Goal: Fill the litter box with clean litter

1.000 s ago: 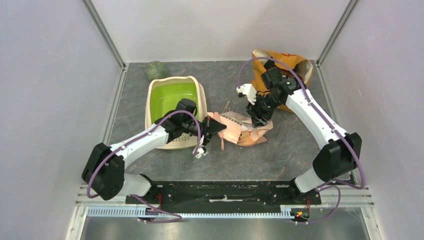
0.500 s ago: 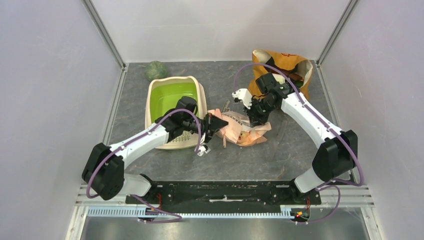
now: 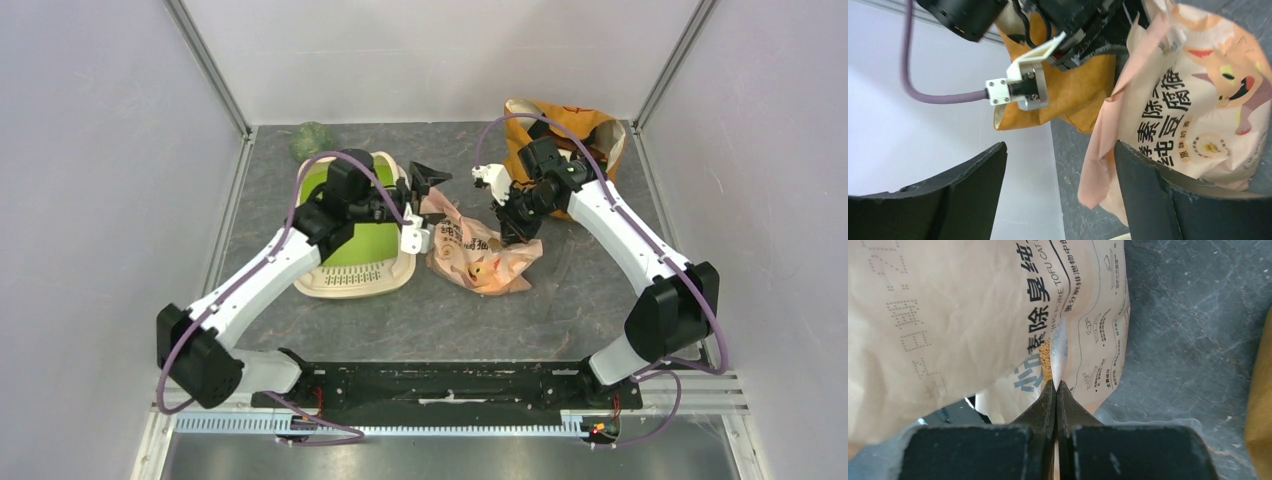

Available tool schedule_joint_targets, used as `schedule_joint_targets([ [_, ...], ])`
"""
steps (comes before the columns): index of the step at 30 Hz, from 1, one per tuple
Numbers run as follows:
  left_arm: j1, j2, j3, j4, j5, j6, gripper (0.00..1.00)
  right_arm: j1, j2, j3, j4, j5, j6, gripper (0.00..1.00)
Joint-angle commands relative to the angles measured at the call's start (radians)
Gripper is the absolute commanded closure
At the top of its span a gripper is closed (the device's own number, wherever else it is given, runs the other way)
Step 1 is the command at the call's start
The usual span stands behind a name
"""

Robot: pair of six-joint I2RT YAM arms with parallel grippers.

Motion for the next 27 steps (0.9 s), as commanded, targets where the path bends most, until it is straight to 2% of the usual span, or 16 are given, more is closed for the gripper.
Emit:
schedule_joint_targets([
  [1, -0.013, -0.114, 0.070, -0.192, 0.095, -0.107, 0.13, -0.027, -0.003, 0.054, -0.031, -0.161, 0.072, 1.00],
  [3, -0.048, -0.112, 0.133, -0.381, 0.119, 0.000, 0.14, -0.038, 0.008, 0.061, -0.033, -0.184, 0.086, 1.00],
  [5, -0.130, -0.078, 0.231, -0.594, 0.049, 0.120, 0.19, -0.047, 0.015, 0.073, -0.034, -0.196, 0.102, 1.00],
  [8, -0.232, 0.004, 0.356, -0.739, -0.029, 0.144, 0.26, -0.058, 0.023, 0.093, -0.037, -0.221, 0.126, 1.00],
  [11, -0.331, 0.092, 0.430, -0.757, -0.131, 0.106, 0.35, -0.057, 0.032, 0.100, -0.040, -0.224, 0.139, 1.00],
  [18, -0.477, 0.305, 0.557, -0.741, -0.388, -0.045, 0.36, -0.063, 0.038, 0.091, -0.040, -0.207, 0.151, 1.00],
  [22, -0.503, 0.408, 0.643, -0.728, -0.498, -0.150, 0.36, -0.066, 0.035, 0.092, -0.041, -0.199, 0.149, 1.00],
  [27, -0.505, 0.425, 0.590, -0.629, -0.605, -0.193, 0.36, -0.074, 0.033, 0.088, -0.045, -0.204, 0.147, 1.00],
])
